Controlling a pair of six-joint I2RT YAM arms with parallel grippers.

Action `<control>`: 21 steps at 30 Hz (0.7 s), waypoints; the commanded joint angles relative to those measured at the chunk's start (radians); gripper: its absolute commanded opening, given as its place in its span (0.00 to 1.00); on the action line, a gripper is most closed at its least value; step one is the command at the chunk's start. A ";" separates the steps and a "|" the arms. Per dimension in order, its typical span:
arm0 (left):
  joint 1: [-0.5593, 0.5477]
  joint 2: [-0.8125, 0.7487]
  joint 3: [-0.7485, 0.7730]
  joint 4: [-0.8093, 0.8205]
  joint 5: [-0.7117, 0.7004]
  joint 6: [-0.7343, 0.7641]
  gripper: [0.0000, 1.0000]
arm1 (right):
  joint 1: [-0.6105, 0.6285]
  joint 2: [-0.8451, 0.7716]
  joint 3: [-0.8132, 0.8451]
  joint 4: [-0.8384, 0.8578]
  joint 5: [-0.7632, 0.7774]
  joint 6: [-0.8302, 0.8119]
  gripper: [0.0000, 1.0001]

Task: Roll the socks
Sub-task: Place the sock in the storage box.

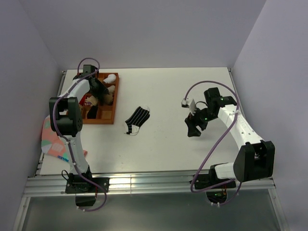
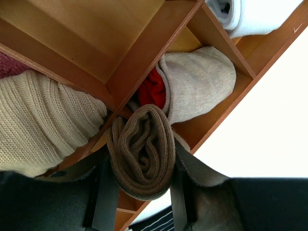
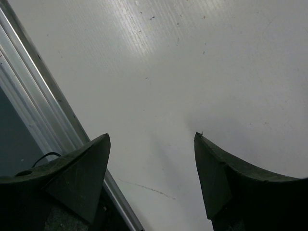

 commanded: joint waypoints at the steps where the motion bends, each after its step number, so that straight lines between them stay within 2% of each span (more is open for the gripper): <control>1: -0.046 0.120 -0.082 -0.217 -0.022 0.072 0.00 | -0.009 -0.002 -0.004 -0.019 -0.003 -0.022 0.78; 10: -0.044 0.121 -0.167 -0.172 0.041 -0.002 0.00 | -0.009 0.025 -0.012 -0.013 0.016 -0.038 0.77; 16: -0.046 0.080 -0.266 -0.103 0.130 -0.157 0.00 | -0.009 0.030 -0.013 -0.011 0.003 -0.038 0.77; 21: -0.050 0.055 -0.328 -0.083 0.145 -0.282 0.00 | -0.009 0.022 -0.029 0.000 0.003 -0.036 0.77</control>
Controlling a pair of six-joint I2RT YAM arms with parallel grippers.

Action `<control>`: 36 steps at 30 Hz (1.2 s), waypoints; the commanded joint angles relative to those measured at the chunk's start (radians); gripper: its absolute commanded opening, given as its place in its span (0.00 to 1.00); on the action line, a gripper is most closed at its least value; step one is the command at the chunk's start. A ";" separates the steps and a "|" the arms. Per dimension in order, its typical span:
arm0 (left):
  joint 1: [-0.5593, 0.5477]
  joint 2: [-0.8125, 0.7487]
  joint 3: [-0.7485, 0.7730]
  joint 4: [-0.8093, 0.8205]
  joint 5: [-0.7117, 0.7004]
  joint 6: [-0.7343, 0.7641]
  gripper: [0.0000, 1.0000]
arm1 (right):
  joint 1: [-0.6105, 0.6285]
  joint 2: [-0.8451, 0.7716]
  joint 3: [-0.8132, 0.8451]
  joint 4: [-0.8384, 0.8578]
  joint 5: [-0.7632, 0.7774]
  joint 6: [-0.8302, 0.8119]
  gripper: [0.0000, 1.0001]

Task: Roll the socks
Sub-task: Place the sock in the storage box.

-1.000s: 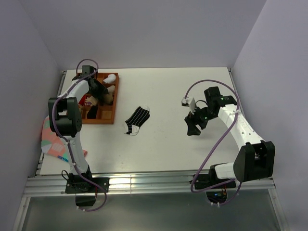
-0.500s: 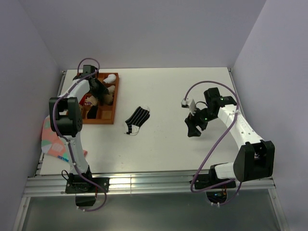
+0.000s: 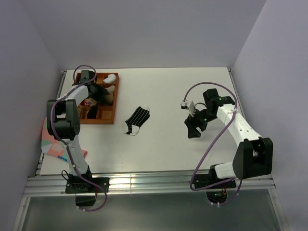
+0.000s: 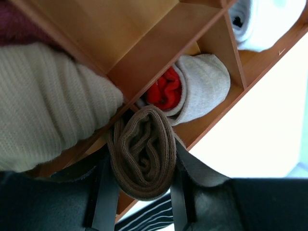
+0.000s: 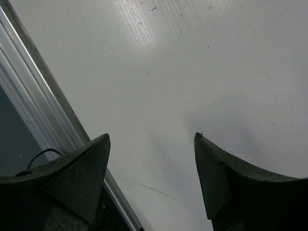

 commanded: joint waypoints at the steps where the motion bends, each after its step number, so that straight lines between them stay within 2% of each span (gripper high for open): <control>1: -0.063 0.131 -0.127 -0.284 0.105 -0.078 0.00 | -0.009 -0.009 -0.019 0.005 -0.004 -0.012 0.78; 5: -0.066 0.166 -0.087 -0.354 0.102 -0.112 0.00 | -0.009 -0.012 -0.018 0.005 -0.001 -0.007 0.78; 9: -0.083 0.192 -0.015 -0.428 0.028 -0.037 0.00 | -0.009 -0.015 -0.015 -0.004 -0.001 -0.010 0.77; 14: -0.077 0.209 -0.017 -0.446 0.051 0.100 0.00 | -0.009 -0.014 -0.010 -0.005 0.008 -0.015 0.77; 22: -0.066 0.192 0.011 -0.537 -0.081 0.204 0.00 | -0.009 -0.006 0.011 -0.013 -0.015 -0.018 0.78; 28: -0.052 0.178 0.028 -0.510 -0.090 0.239 0.00 | -0.009 0.028 0.090 -0.027 -0.017 -0.001 0.78; 34: -0.057 0.118 0.040 -0.474 -0.122 0.348 0.00 | -0.010 0.061 0.199 -0.042 -0.021 0.027 0.77; 36: -0.057 0.095 0.067 -0.506 -0.147 0.368 0.00 | -0.009 0.086 0.254 -0.053 -0.029 0.048 0.78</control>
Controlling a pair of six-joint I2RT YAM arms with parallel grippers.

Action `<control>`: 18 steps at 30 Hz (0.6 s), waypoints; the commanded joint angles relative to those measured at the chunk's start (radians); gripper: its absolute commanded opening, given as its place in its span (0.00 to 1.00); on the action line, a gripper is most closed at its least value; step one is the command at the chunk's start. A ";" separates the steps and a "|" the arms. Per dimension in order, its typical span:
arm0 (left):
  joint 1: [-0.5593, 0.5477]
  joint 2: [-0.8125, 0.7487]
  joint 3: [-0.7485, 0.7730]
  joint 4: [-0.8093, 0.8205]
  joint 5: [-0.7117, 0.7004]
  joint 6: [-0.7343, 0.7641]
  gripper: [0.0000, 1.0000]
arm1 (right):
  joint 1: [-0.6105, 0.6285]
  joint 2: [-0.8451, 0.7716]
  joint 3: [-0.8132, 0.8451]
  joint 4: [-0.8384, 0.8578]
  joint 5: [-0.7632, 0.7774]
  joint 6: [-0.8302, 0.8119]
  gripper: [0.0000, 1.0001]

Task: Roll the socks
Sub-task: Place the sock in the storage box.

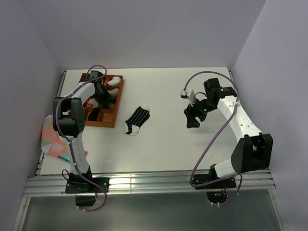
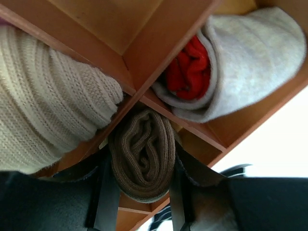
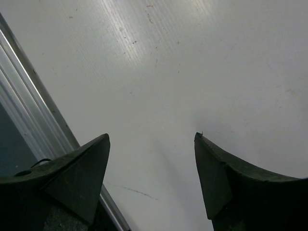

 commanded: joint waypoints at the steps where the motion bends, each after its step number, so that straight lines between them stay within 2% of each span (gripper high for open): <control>1: 0.006 0.035 -0.025 -0.280 -0.132 0.136 0.00 | -0.008 0.044 0.119 -0.074 -0.018 0.036 0.78; 2: 0.008 0.070 0.007 -0.317 -0.141 0.145 0.00 | -0.007 0.070 0.203 -0.117 -0.012 0.037 0.78; 3: 0.011 0.097 0.094 -0.416 -0.161 0.153 0.01 | -0.007 0.120 0.244 -0.169 -0.017 0.005 0.77; 5: 0.006 0.154 0.163 -0.483 -0.198 0.152 0.00 | -0.016 0.145 0.312 -0.254 -0.020 -0.007 0.77; 8: 0.005 0.170 0.238 -0.540 -0.225 0.120 0.01 | -0.021 0.132 0.308 -0.277 -0.001 -0.040 0.77; 10: 0.005 0.154 0.220 -0.499 -0.204 0.100 0.13 | -0.021 0.121 0.292 -0.271 0.016 -0.049 0.77; 18: 0.002 0.046 0.159 -0.299 -0.129 0.063 0.36 | -0.022 0.113 0.288 -0.259 0.057 -0.086 0.77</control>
